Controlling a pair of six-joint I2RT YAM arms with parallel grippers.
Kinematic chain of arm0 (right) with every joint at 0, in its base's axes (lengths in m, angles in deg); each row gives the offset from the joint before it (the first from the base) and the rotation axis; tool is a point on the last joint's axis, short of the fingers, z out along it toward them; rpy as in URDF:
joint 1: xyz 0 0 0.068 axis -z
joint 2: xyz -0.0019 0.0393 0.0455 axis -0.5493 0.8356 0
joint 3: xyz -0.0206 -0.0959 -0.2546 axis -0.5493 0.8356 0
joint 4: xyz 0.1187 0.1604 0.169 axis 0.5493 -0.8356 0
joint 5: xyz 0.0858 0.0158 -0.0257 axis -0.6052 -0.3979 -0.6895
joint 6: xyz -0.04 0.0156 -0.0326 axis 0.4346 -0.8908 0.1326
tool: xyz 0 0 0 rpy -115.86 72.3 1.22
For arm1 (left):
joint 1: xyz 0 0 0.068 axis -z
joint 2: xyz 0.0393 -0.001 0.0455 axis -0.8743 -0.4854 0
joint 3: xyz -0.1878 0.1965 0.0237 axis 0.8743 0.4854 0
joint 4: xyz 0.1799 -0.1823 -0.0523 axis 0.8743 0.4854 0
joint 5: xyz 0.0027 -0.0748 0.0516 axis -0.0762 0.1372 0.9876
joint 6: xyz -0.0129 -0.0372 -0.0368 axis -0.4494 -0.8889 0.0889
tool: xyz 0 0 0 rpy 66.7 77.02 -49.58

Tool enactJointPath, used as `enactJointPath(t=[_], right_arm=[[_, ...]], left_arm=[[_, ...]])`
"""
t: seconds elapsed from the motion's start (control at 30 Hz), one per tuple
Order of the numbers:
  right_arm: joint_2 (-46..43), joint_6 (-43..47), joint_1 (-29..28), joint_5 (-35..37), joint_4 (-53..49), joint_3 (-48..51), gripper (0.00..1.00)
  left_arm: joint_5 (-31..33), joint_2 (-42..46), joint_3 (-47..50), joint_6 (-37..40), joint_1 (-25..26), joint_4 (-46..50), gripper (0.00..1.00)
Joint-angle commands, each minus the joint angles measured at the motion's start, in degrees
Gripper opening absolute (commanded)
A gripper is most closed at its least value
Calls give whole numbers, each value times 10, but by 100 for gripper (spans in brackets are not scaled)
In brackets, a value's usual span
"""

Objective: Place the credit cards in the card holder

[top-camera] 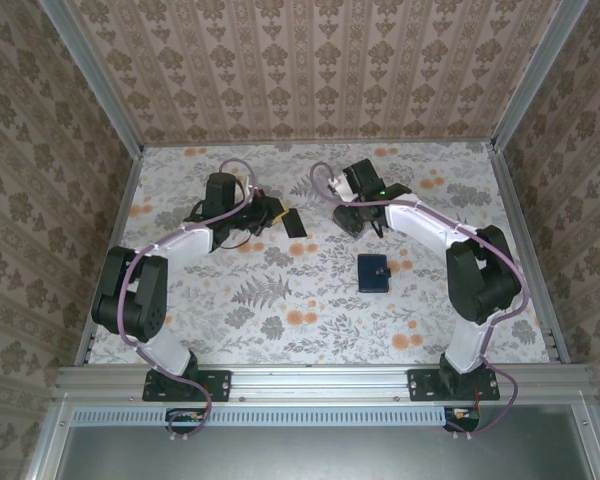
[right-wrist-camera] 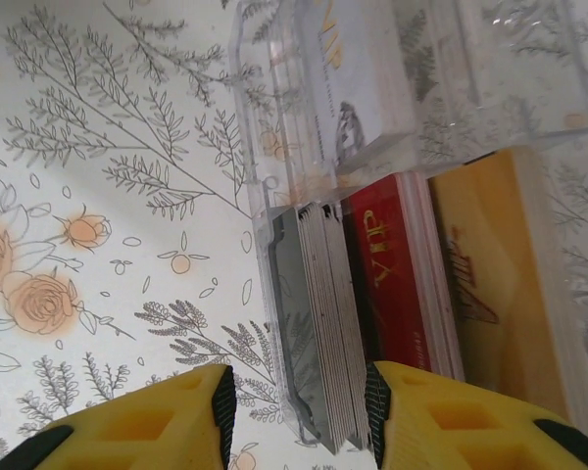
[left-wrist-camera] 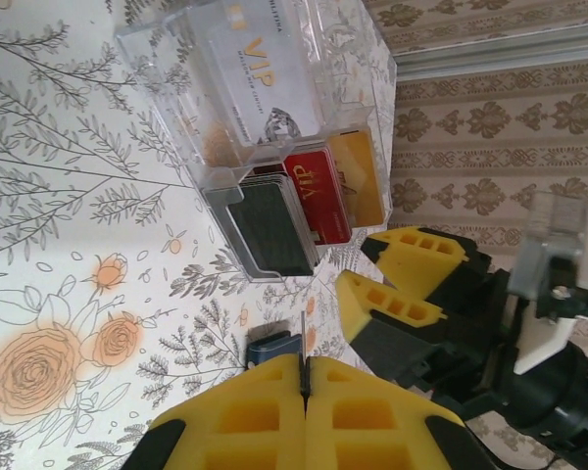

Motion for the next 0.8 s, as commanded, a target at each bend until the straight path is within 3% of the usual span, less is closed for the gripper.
enactJointPath(t=[0.0,0.13,0.17,0.33,0.37,0.43,0.67,0.77], right_arm=[[-33,-47,1,18,-31,-2,43],[-99,-152,16,0,-48,3,45],[-119,-195,27,-8,-56,6,53],[-185,-350,119,-212,-33,61,71],[-195,-369,133,-247,-23,73,76],[-218,-404,149,-269,-4,100,99],[-284,-463,171,-289,52,161,100],[-269,-532,187,-379,90,194,100]], left_arm=[[-15,-10,-23,16,7,0,0],[-26,-10,-33,24,18,-14,0],[-29,-9,-36,27,22,-18,0],[-46,-23,-63,31,44,-31,0],[-49,-28,-70,27,50,-37,0],[-57,-36,-80,18,52,-53,0],[-64,-60,-117,2,96,-71,0],[-66,-70,-132,1,111,-74,0]])
